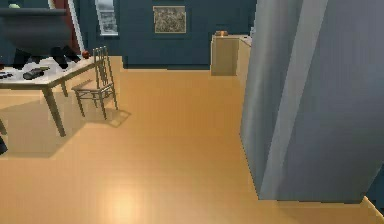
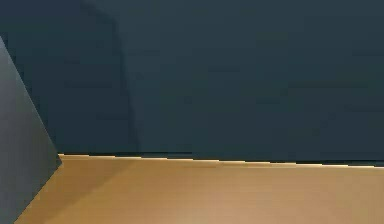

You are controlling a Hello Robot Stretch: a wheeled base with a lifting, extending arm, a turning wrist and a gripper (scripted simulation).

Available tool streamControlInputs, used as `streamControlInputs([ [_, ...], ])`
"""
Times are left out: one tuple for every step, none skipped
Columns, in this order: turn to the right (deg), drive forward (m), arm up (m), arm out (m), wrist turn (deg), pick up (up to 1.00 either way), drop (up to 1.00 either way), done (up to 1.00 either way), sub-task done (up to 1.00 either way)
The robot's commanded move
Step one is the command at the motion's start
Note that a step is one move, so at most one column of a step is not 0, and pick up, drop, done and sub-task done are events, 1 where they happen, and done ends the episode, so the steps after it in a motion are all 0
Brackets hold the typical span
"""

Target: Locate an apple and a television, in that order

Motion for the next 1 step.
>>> streamControlInputs([
  [0.0, 0.25, 0.00, 0.00, 0.0, 0.00, 0.00, 0.00, 0.00],
])
